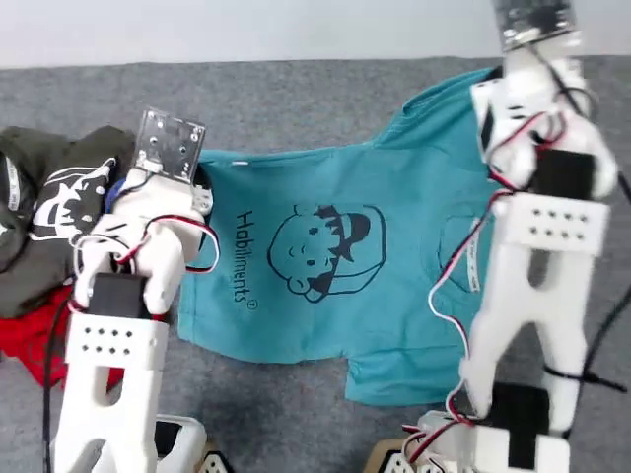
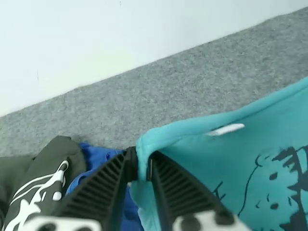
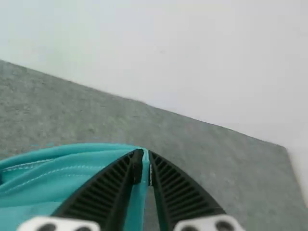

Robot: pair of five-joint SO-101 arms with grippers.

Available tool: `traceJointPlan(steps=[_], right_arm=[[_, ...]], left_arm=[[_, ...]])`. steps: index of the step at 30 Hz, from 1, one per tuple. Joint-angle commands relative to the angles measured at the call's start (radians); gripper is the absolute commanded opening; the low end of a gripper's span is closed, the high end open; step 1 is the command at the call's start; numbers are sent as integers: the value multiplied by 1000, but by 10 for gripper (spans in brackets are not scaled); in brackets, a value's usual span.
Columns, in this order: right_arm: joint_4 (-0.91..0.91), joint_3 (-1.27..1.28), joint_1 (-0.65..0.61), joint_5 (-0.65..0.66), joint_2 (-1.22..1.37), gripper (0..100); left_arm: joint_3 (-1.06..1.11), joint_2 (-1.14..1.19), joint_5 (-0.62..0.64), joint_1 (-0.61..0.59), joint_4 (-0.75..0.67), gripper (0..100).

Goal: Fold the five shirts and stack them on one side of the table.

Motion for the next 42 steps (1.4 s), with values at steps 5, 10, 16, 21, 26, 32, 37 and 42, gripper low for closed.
traceJointPlan(steps=[5, 10, 16, 21, 26, 32, 37, 42], right_arm=[[-194, -3, -36, -11, 97, 10], [-318, -3, -36, -6, 168, 10], [-466, -5, -31, -3, 260, 10], [-587, -5, -27, 0, 326, 10], [-665, -32, -25, 66, 415, 10], [-653, -253, 15, 64, 595, 10], [-561, -494, 18, 64, 766, 10], [-493, -730, 18, 64, 938, 10]], left_arm=[[27, 173, 3, -55, -262, 2], [-148, 413, 3, -89, -318, 2], [-426, 715, 3, -89, -316, 2], [-665, 956, 3, -84, -313, 2], [-903, 1181, 3, -84, -311, 2], [-1182, 1410, 3, -87, -310, 2], [-1412, 1568, 3, -83, -273, 2], [-1673, 1738, 3, -83, -198, 2]])
